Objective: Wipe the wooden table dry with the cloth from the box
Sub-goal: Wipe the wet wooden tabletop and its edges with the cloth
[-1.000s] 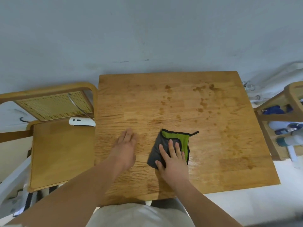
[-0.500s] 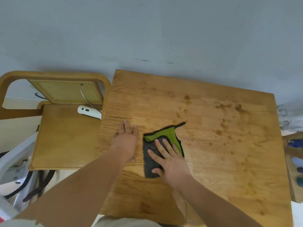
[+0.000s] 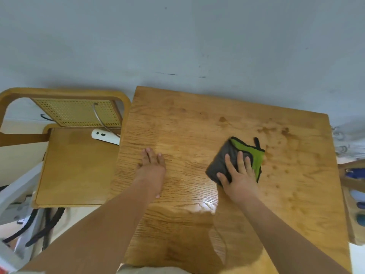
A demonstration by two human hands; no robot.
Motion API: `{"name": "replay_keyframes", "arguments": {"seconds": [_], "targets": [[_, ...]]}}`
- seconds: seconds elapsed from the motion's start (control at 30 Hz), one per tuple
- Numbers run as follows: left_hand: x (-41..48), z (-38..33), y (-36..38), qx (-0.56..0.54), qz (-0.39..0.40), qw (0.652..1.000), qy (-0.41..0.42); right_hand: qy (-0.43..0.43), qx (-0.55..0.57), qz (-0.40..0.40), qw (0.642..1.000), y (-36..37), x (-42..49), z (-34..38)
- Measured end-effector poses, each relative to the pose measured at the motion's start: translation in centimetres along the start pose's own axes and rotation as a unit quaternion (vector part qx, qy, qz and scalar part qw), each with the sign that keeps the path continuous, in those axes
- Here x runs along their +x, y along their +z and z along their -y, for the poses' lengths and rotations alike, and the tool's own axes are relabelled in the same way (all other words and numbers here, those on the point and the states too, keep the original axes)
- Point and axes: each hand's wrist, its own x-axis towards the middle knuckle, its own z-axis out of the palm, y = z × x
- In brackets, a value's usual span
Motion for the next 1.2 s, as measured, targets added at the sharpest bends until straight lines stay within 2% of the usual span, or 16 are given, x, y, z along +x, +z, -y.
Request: {"name": "replay_keyframes", "arguments": {"seconds": [0.13,0.3,0.43,0.57,0.63,0.73,0.9,1.0,1.07,1.2], "targets": [[-0.2,0.6,0.7,-0.006,-0.018,1.000,0.005,0.009,0.000,0.017,1.000,2.3,-3.3,5.0],[-0.3,0.4,0.0,0.002,-0.017,1.000,0.001,-0.140,-0.022,0.074,0.987,2.9,-3.6,11.7],[-0.7,0.3,-0.6,0.019,0.001,1.000,0.000,-0.170,-0.004,0.070,0.983,1.8,-2.5,9.2],[-1.2,-0.3,-1.8,0.070,0.028,0.997,-0.011,-0.066,0.045,0.032,0.996,0.3,-1.6,3.2],[-1.1,-0.6,-3.4,0.088,-0.006,0.996,0.007,-0.020,0.062,0.030,0.997,-0.6,-1.1,0.1],[-0.5,-1.2,-7.0,0.068,-0.083,0.993,0.043,-0.010,0.094,0.046,0.994,-1.3,-0.5,-1.4],[3.3,-3.0,-8.6,0.049,-0.072,0.996,0.030,0.005,0.089,0.045,0.995,-1.0,-0.4,0.1],[4.7,-3.7,-8.9,0.019,-0.035,0.999,0.021,0.000,0.066,0.032,0.997,-0.6,-0.6,-0.3],[5.4,-4.2,-9.2,0.011,-0.036,0.999,0.024,-0.015,0.049,0.023,0.998,-0.6,-0.3,-0.1],[6.2,-4.4,-8.9,0.006,-0.037,0.999,0.007,-0.139,0.024,0.030,0.990,-1.3,1.8,3.4]]}}
